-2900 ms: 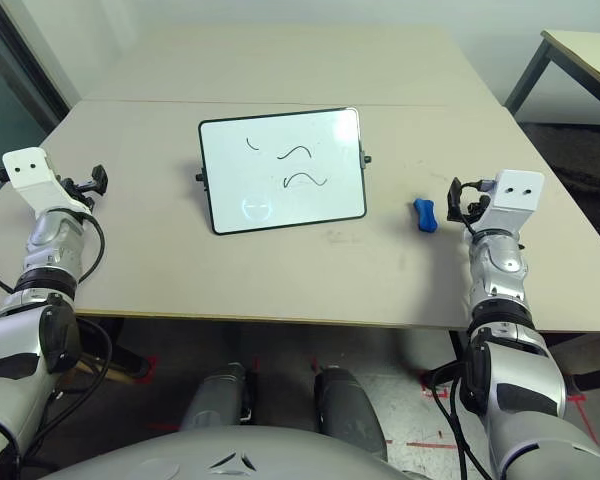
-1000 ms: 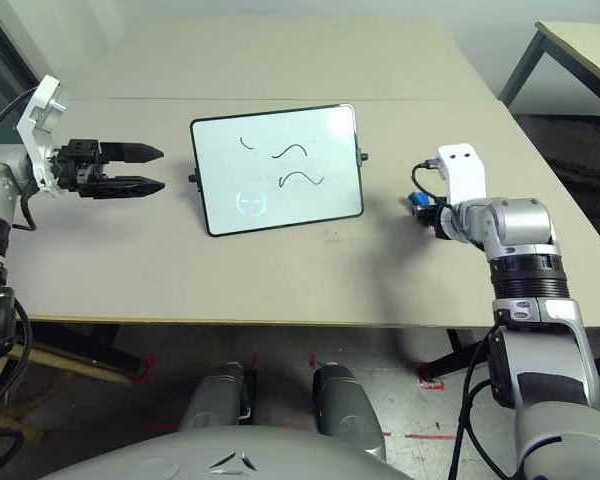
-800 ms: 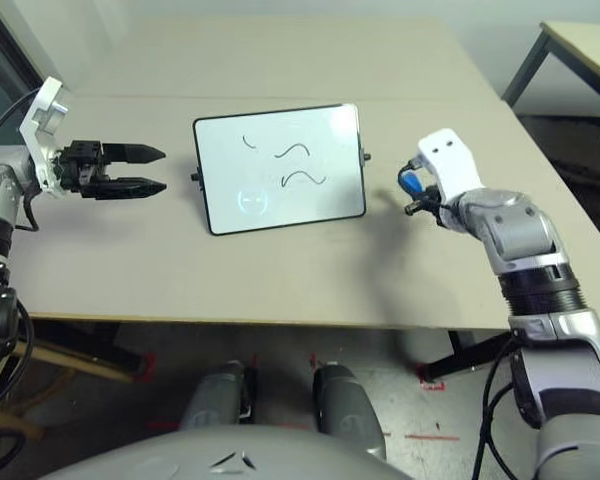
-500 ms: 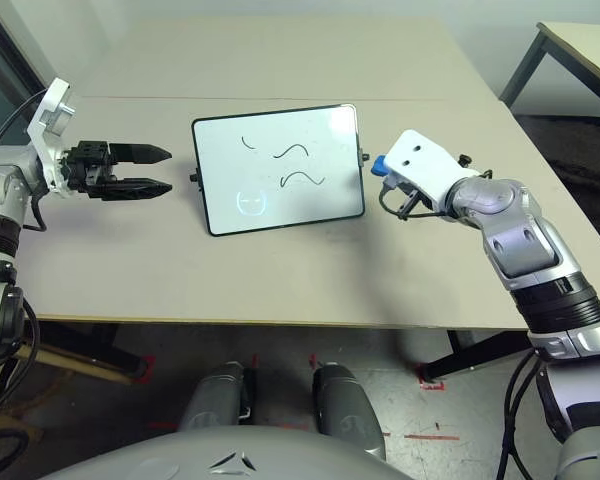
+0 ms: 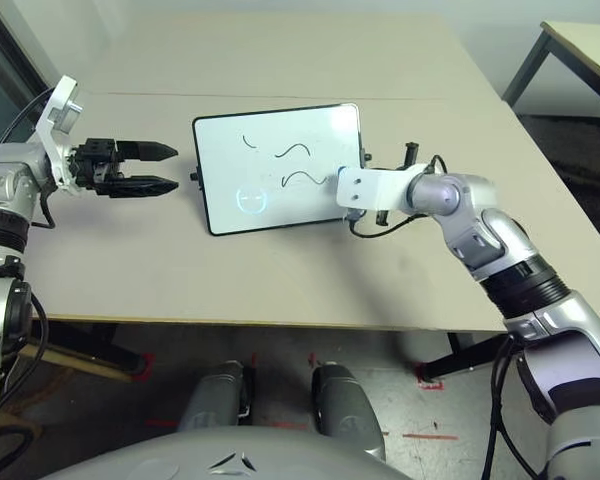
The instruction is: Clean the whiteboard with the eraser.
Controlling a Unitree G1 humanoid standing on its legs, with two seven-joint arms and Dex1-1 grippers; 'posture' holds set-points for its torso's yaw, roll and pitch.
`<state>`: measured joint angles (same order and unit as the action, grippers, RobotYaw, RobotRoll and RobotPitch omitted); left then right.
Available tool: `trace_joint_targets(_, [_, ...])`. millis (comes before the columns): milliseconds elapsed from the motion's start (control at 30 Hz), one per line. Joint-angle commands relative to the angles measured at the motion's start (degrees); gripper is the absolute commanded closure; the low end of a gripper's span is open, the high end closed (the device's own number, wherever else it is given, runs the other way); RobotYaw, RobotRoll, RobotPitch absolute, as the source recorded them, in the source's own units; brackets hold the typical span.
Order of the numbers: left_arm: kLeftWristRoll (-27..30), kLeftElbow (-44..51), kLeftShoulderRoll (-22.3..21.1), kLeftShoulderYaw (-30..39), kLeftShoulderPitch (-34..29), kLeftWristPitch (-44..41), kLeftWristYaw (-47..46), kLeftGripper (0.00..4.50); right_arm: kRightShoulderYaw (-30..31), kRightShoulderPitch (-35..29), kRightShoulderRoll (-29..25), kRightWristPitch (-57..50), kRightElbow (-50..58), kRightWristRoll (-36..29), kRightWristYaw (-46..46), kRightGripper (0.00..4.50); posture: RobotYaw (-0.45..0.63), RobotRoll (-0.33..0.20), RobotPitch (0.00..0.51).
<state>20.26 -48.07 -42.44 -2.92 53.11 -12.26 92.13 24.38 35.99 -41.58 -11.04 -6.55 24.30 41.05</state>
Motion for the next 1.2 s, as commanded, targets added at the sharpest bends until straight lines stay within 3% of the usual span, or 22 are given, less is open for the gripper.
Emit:
trace_joint_targets(33, [-0.8,0.0,0.4,0.7,0.6,0.4,0.4,0.00,0.9,1.5,1.3,0.2,-1.7,2.6,0.7,4.34,0.12,0.000,0.053])
trace_joint_targets(967, [-2.2,-0.2,1.0,2.8,1.2,0.6,0.4,0.00,2.3,6.3,13.3,-1.7,-6.2,8.3,2.2,4.36,0.13,0.000,0.044])
trace_joint_targets(1200, [-2.3,0.1,1.3,2.9,1.6,0.7,0.4,0.00,2.0,5.7,11.7,-1.6,-7.5,9.5,2.5,4.36,0.13,0.000,0.044])
